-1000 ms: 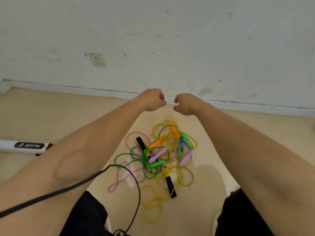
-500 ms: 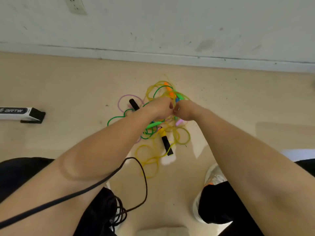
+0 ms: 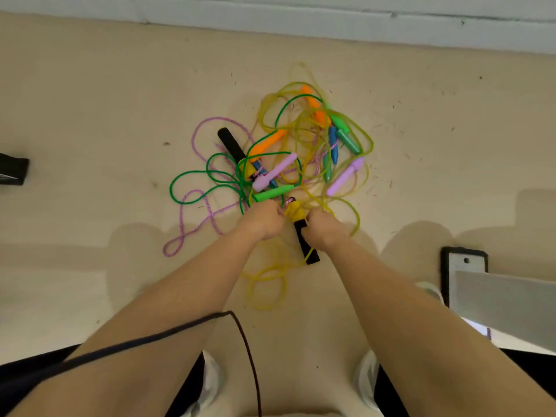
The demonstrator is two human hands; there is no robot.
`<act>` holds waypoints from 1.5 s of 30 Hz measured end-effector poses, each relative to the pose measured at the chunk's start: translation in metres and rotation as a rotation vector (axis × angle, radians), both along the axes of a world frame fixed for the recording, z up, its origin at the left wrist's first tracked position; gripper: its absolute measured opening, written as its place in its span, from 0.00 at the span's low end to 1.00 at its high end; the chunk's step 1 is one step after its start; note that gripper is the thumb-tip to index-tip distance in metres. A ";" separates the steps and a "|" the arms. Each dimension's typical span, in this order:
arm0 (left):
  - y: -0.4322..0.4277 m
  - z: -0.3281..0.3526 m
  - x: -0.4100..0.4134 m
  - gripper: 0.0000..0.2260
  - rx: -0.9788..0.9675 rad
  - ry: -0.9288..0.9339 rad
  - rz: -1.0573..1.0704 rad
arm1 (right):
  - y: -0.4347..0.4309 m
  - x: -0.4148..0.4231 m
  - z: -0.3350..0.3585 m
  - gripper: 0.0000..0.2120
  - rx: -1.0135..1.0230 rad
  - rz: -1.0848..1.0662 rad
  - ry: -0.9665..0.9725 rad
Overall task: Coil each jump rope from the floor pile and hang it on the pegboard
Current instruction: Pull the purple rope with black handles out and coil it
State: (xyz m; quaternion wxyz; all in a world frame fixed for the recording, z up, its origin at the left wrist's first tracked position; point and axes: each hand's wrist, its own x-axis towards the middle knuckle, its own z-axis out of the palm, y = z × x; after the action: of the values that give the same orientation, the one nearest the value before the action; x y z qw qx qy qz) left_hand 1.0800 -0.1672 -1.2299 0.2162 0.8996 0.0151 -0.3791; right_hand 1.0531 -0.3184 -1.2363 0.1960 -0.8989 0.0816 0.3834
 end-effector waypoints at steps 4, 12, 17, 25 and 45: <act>0.000 -0.015 -0.002 0.01 -0.030 -0.003 0.081 | 0.007 0.001 -0.023 0.17 -0.044 -0.052 -0.052; -0.002 -0.011 0.005 0.13 -0.194 0.077 0.168 | -0.004 0.011 -0.027 0.10 0.272 -0.318 -0.037; -0.004 0.001 0.010 0.15 -0.169 -0.211 0.131 | -0.011 0.027 -0.013 0.07 0.591 -0.614 0.051; -0.012 0.030 -0.002 0.09 -0.373 0.083 0.326 | -0.011 0.042 -0.002 0.12 0.666 -0.810 -0.009; -0.014 0.177 0.013 0.17 -0.823 0.363 0.750 | -0.045 0.028 0.186 0.20 0.597 -0.266 -0.034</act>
State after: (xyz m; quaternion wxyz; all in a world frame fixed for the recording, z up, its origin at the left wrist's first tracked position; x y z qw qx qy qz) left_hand 1.0931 -0.1814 -1.0528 0.6611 0.5956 0.2208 -0.3993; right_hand 1.0814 -0.3635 -1.0503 0.5007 -0.7894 0.0790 0.3463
